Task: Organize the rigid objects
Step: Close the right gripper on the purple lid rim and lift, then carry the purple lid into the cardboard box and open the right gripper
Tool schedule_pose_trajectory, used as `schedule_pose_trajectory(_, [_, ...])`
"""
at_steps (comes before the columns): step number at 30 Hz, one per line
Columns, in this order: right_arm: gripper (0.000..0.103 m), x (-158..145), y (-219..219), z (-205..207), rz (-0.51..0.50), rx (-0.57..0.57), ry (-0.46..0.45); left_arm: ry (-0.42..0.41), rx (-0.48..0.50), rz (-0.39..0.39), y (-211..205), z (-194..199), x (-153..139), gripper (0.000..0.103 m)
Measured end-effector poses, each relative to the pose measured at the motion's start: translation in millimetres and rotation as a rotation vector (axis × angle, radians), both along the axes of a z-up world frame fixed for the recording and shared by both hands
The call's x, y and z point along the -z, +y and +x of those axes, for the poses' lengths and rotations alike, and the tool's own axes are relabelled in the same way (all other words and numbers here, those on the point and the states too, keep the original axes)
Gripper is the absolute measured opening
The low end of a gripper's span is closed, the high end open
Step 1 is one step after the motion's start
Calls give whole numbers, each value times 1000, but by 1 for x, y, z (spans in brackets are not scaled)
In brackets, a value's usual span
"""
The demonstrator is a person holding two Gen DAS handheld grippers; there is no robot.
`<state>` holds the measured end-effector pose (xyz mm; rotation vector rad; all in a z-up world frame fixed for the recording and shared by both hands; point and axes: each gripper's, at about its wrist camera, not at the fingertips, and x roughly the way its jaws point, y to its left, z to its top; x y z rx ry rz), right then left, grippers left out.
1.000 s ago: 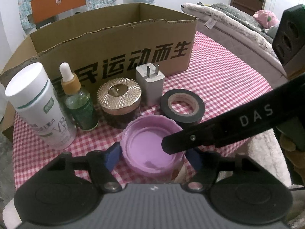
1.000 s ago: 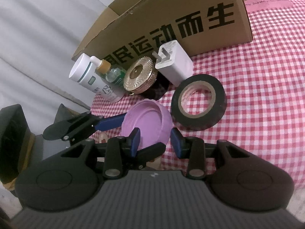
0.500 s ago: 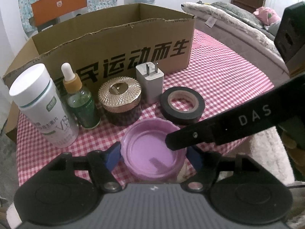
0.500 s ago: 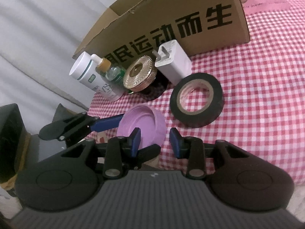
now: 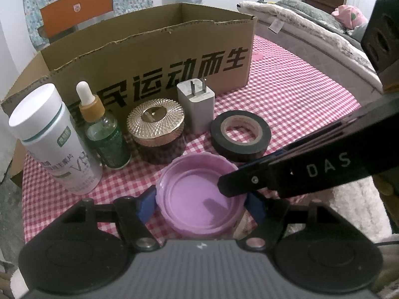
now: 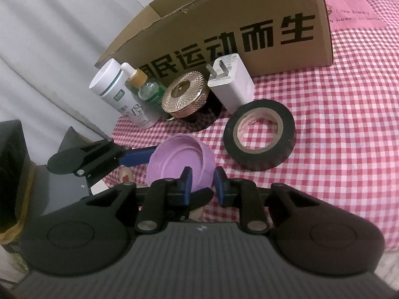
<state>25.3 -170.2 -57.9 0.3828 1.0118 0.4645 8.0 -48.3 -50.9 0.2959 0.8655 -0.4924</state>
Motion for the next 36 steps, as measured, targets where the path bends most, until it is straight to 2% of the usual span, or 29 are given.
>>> schedule_pose_trajectory(6, [18,-6,2,-4,-1,-1,-16,-27,-3,-7,2,-6,-8,75])
schedule_pose_trajectory(11, [18,-26,4,-13,-1,-6,-61,-87,-3,-9,6,-17,-30,75])
schedule_pose_trajectory(18, [18,-83,9,-16,-2,-53,-202,-260,-5,18,9,-26,-84,75])
schedule_pose_trajectory(22, [19,-113,12,-2,6,-84,-274,-309,-20,0,16,-14,-112,75])
schedule_pose_trajectory(26, [19,-139,16,21,35,-128,-289,-334,-39,5,21,10,-136,75])
schedule_pose_trajectory(31, [20,-162,22,65,47,-163,-286,-317,-55,4,25,52,-154,75])
schedule_pose_trajectory(36, [20,-162,30,129,57,-161,-196,-203,-65,10,29,113,-152,75])
